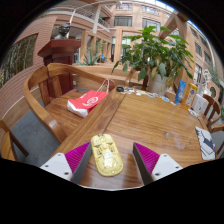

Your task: Arrange mouse

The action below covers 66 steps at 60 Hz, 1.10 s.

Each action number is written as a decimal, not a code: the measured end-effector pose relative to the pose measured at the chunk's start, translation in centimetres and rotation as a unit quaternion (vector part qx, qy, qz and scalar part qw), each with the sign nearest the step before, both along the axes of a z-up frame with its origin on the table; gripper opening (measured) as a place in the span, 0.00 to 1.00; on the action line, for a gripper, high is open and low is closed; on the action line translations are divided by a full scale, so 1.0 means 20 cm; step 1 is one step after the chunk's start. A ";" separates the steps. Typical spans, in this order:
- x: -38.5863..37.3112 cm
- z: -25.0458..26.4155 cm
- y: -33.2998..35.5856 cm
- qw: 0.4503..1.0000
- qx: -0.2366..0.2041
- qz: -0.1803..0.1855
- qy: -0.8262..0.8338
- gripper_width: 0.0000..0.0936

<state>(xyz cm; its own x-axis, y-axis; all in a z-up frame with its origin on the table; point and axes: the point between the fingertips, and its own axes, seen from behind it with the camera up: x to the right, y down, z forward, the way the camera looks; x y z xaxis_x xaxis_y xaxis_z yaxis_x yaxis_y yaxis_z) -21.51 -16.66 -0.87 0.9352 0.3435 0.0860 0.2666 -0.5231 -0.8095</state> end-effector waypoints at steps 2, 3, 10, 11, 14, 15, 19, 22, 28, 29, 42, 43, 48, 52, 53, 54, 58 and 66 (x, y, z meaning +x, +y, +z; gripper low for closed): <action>0.01 0.00 0.02 1.000 -0.001 -0.007 -0.001 0.91; 0.02 -0.01 0.04 1.000 -0.003 -0.008 0.000 0.91; -0.04 -0.03 0.06 1.000 -0.022 -0.001 0.023 0.73; -0.04 -0.03 0.06 0.999 -0.021 0.000 0.023 0.71; -0.05 -0.03 0.06 1.000 -0.019 0.005 0.018 0.65; -0.06 -0.03 0.06 1.000 -0.019 0.009 0.017 0.60; -0.09 -0.03 0.06 1.000 -0.016 0.014 0.014 0.51; -0.09 -0.03 0.05 1.000 -0.018 0.013 0.010 0.48; -0.09 -0.03 0.05 0.999 -0.029 0.017 0.017 0.42; -0.09 -0.03 0.05 0.999 -0.031 0.016 0.021 0.41; -0.09 0.21 0.06 0.998 -0.006 0.029 0.052 0.38; -0.10 0.27 0.06 0.998 0.002 0.030 0.060 0.39; -0.05 0.63 0.07 0.992 0.049 0.043 0.105 0.39; 0.03 0.95 0.10 0.985 0.095 0.048 0.132 0.39; 0.07 1.02 0.11 0.984 0.106 0.047 0.138 0.39; 0.11 1.10 0.12 0.981 0.118 0.045 0.145 0.38; 0.31 1.34 0.17 0.975 0.159 0.035 0.154 0.38; 0.88 1.52 0.36 0.970 0.204 -0.027 0.129 0.38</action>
